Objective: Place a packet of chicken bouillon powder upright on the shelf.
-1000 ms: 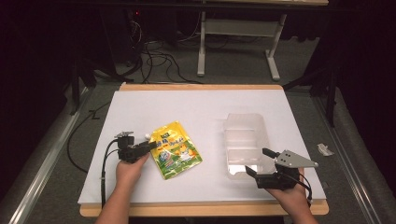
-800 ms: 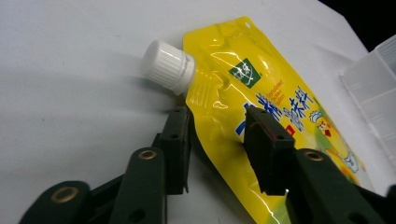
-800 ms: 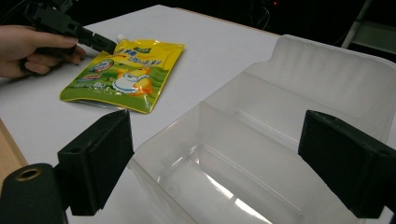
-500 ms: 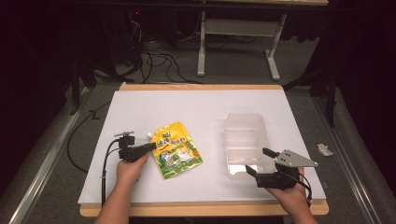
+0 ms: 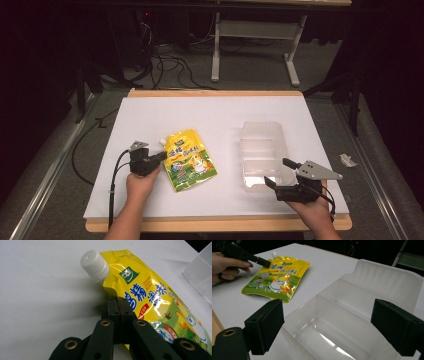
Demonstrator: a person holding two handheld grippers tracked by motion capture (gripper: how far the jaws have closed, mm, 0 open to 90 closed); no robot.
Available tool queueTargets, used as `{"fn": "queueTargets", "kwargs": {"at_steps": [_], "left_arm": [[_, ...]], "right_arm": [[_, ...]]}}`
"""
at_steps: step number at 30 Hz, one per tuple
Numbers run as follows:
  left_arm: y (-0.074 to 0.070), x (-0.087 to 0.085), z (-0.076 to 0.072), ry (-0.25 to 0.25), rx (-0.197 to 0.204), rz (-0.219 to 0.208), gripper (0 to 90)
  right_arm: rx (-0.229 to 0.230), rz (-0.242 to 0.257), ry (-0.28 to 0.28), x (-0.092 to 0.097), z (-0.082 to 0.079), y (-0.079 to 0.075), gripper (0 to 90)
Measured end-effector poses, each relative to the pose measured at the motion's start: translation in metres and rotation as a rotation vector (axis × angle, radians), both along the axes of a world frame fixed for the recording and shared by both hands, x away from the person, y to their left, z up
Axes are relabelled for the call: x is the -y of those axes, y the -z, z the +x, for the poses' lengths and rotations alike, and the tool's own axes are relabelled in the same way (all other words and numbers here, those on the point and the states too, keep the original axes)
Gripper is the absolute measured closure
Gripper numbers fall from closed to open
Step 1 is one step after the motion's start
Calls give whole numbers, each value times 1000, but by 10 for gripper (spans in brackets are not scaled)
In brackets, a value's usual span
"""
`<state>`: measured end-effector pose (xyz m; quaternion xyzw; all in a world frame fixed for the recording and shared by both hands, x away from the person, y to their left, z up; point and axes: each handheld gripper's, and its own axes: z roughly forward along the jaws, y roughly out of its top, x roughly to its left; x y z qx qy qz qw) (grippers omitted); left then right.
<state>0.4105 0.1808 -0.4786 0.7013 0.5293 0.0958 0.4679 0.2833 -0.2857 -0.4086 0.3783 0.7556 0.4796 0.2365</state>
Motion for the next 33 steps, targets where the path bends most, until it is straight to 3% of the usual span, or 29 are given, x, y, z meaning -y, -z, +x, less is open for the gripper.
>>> {"fn": "queueTargets", "kwargs": {"at_steps": [1, 3, 5, 6, 8, 10, 11, 13, 25, 27, 33], "left_arm": [[-5, 2, -4, -1, 33, 12, 900], [-8, 2, -6, -3, 46, 14, 900], [-17, 5, -14, -6, 108, 22, 900], [-17, 5, -14, -6, 108, 22, 900], [-24, 10, -20, -2, 159, 59, 900], [-33, 13, -27, -4, 209, 60, 900], [-33, 13, -27, -4, 209, 60, 900], [-40, 17, -34, 3, 252, 74, 900], [-56, 24, -51, 36, 339, 91, 900], [-61, 28, -57, 47, 373, 104, 900], [-66, 31, -71, 64, 410, 104, 900]], "right_arm": [[3, -2, -2, 0, 0, 0, 117], [4, -1, -2, 0, 0, 0, 117], [4, -2, -3, 0, 0, 0, 117], [4, -2, -3, 0, 0, 0, 117], [4, -2, -3, 0, 0, -1, 117], [5, 2, -4, 0, -1, -1, 117], [5, 2, -4, 0, -1, -1, 117], [8, -2, -6, -1, -2, -2, 117], [10, 1, -11, -1, -3, -2, 118], [10, 0, -12, -2, -3, -2, 118], [12, 1, -9, -1, -4, -2, 119]]}}
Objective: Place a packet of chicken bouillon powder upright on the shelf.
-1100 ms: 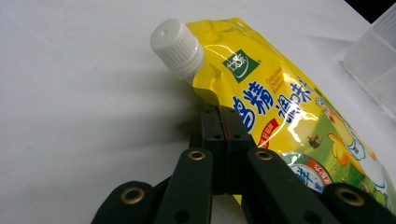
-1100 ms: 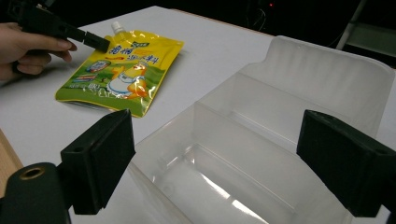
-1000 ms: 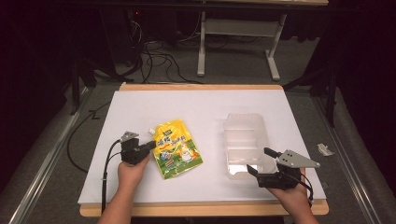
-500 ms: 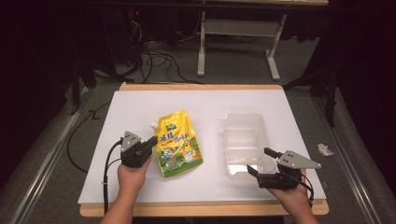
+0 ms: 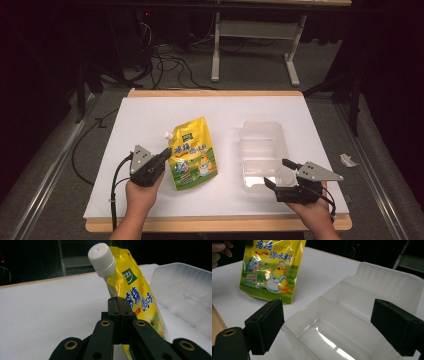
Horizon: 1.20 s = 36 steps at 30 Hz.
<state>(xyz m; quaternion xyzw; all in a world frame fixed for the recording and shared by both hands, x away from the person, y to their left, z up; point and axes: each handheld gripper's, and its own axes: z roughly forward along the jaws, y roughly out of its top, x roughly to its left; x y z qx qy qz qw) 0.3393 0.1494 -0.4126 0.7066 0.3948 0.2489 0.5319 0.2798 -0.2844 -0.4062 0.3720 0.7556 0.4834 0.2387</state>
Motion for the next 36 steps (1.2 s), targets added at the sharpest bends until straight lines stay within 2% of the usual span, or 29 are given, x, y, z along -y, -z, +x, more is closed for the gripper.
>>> {"fn": "queueTargets", "kwargs": {"at_steps": [4, 11, 19, 23, 24, 25, 26, 27, 28, 29, 32, 36], "left_arm": [[-4, 4, -11, 18, 32, 5, 900], [-9, 8, -28, 40, 56, 7, 900], [-8, 14, -36, 1, 80, 33, 900], [-4, 16, -36, -34, 90, 19, 899], [-4, 15, -36, -31, 88, 11, 889], [-3, 16, -34, -26, 79, 3, 793], [-2, 16, -33, -25, 70, -3, 793], [-1, 17, -32, -29, 63, -10, 726], [0, 18, -31, -30, 55, -16, 726], [1, 19, -30, -32, 45, -25, 660], [4, 19, -27, -33, 25, -52, 633], [5, 20, -30, -20, 32, -41, 648]], "right_arm": [[-1, 2, 2, 1, 0, 0, 119], [-1, 3, 2, 1, 0, 0, 123], [-3, 4, 3, -1, -1, 0, 124], [-3, 7, 5, 0, -1, 0, 124], [-8, 11, 9, 0, -1, 0, 124], [-7, 14, 9, 0, -1, 1, 124], [-6, 13, 8, 1, 0, 0, 124], [-4, 15, 9, 2, 0, 1, 125], [-4, 15, 9, 2, 0, 1, 125], [-7, 19, 12, 3, 1, 1, 126], [-9, 20, 10, 3, 1, 1, 127], [-9, 22, 7, 2, 1, 1, 127]]}}
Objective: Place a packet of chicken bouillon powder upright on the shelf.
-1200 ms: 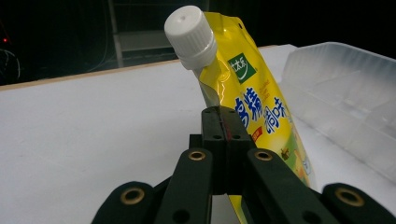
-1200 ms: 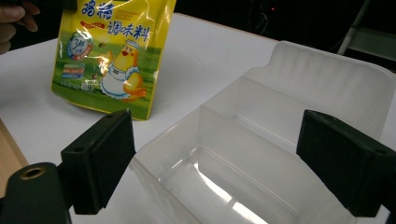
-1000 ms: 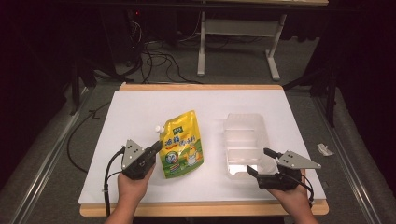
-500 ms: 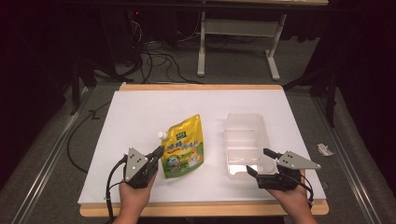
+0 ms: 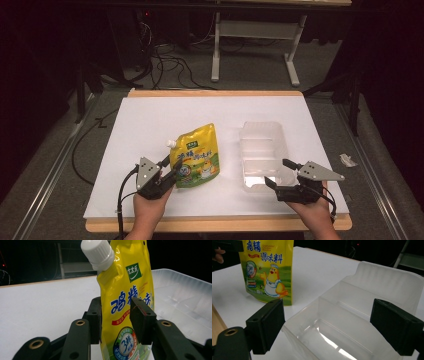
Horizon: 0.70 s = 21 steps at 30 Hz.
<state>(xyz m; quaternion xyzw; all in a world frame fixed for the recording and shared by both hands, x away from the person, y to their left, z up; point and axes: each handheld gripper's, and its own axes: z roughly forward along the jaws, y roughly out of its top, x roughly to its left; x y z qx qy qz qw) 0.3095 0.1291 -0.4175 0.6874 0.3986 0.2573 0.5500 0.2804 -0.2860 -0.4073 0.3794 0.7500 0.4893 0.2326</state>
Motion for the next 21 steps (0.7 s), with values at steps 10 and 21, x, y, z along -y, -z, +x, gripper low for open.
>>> {"fn": "queueTargets", "kwargs": {"at_steps": [10, 21], "left_arm": [[0, 0, -13, 35, 5, 41, 680], [-4, 7, -20, 66, 45, 59, 661]], "right_arm": [[-8, 27, -73, -27, -1, -12, 129], [-8, 15, -100, -48, 4, -17, 128]]}}
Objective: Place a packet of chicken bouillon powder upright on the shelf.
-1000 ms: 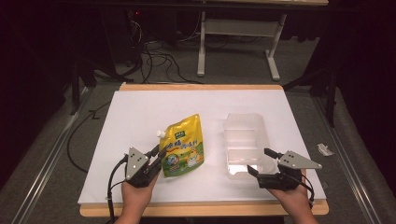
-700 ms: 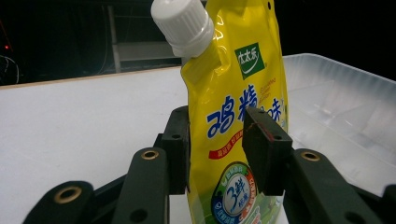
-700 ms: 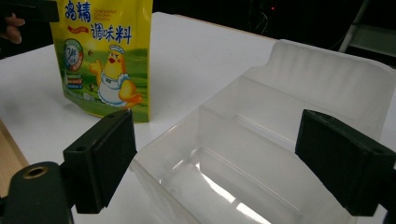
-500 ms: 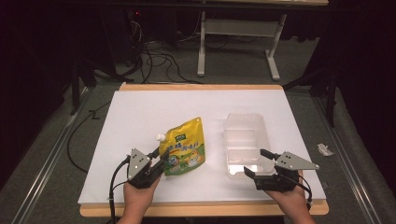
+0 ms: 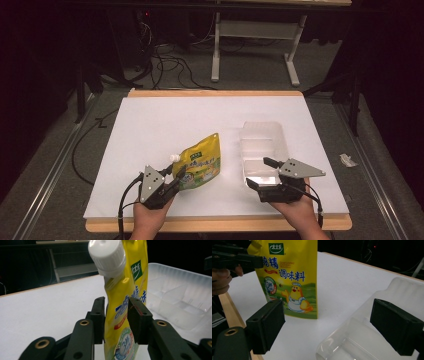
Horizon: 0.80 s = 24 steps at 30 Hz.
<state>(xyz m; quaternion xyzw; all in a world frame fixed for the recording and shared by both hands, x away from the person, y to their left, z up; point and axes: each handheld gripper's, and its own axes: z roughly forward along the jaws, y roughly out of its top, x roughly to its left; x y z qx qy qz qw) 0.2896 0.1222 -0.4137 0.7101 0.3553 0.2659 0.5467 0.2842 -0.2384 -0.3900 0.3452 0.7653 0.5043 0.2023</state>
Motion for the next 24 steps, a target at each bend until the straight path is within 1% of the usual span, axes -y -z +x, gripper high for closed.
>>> {"fn": "queueTargets", "kwargs": {"at_steps": [1, 2, 3, 4, 5, 6, 7, 8, 9, 10, 11, 14, 15, 17, 20, 23, 24], "left_arm": [[0, 1, 0, 6, -3, 2, 649], [0, 1, 0, 6, -3, 2, 646], [0, 2, 1, 12, -8, -3, 640], [2, 3, 1, 19, -22, -6, 636], [2, 3, 1, 19, -22, -6, 632], [3, 4, 2, 23, -31, 0, 632], [6, 7, 4, 35, -47, 23, 635], [6, 7, 4, 35, -47, 23, 641], [9, 8, 4, 36, -55, 42, 655], [9, 8, 4, 36, -55, 42, 671], [10, 8, 4, 42, -56, 47, 671], [9, 5, 4, 68, -51, 67, 740], [9, 4, 4, 76, -53, 68, 749], [9, 4, 4, 83, -51, 66, 754], [9, 5, 3, 94, -41, 80, 754], [8, 6, 2, 102, -37, 87, 751], [8, 6, 2, 103, -35, 89, 750]], "right_arm": [[-7, -7, -13, -6, 3, -2, 127], [-7, -7, -13, -6, 3, -2, 127], [-12, -12, -28, -14, 6, -4, 124], [-14, -6, -35, -17, 7, -4, 124], [-14, -6, -35, -17, 7, -4, 124], [-18, -7, -43, -22, 9, -5, 121], [-29, -9, -60, -32, 13, -7, 116], [-29, -9, -60, -32, 13, -7, 116], [-31, -12, -74, -43, 17, -8, 113], [-36, -17, -83, -48, 20, -8, 109], [-36, -17, -83, -48, 20, -8, 109], [-54, -19, -96, -66, 31, -8, 80], [-64, -11, -100, -71, 36, -8, 69], [-87, 4, -104, -79, 45, -8, 57], [-132, 5, -104, -92, 61, -8, 45], [-163, 8, -107, -100, 70, -7, 42], [-167, 1, -107, -103, 73, -7, 45]]}}
